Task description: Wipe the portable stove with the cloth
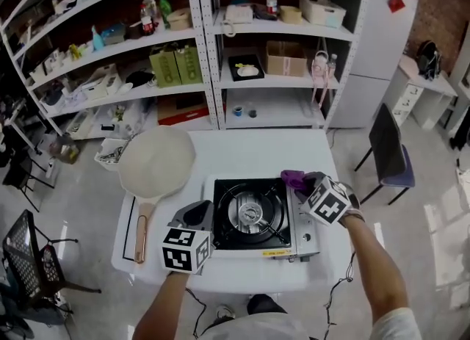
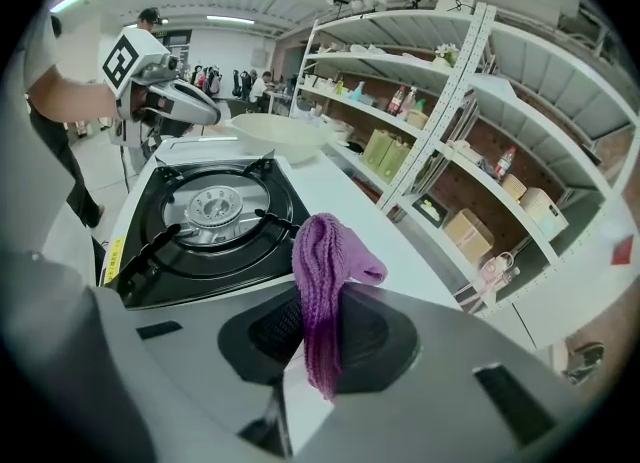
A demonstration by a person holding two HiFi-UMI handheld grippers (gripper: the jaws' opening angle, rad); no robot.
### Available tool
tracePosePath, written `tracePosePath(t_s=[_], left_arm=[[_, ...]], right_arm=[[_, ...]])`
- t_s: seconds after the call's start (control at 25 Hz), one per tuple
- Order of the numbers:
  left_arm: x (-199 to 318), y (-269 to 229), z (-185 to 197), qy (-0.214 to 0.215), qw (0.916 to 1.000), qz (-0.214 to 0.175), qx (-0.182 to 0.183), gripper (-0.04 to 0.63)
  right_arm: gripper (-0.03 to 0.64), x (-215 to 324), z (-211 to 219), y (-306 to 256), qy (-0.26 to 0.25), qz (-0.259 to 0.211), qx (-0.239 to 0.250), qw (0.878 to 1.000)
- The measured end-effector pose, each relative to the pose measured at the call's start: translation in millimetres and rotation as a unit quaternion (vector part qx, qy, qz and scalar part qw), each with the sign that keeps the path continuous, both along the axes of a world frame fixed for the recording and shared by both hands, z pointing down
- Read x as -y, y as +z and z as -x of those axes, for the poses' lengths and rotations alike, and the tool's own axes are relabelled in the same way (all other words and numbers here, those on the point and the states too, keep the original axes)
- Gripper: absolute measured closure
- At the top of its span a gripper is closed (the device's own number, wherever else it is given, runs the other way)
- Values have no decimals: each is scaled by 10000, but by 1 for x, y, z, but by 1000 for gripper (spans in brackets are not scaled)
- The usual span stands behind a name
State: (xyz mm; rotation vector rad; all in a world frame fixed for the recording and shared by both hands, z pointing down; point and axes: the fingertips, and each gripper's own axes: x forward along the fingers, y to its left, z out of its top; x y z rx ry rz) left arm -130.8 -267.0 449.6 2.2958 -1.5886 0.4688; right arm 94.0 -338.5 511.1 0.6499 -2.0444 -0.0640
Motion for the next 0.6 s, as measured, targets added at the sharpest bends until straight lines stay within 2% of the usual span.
tracePosePath(t_s=[0.6], left_arm=[[-27,6,-11,372,9993,28,-77,589]], right_arm=[[554,-53,-6,2,327,81,16,9994]])
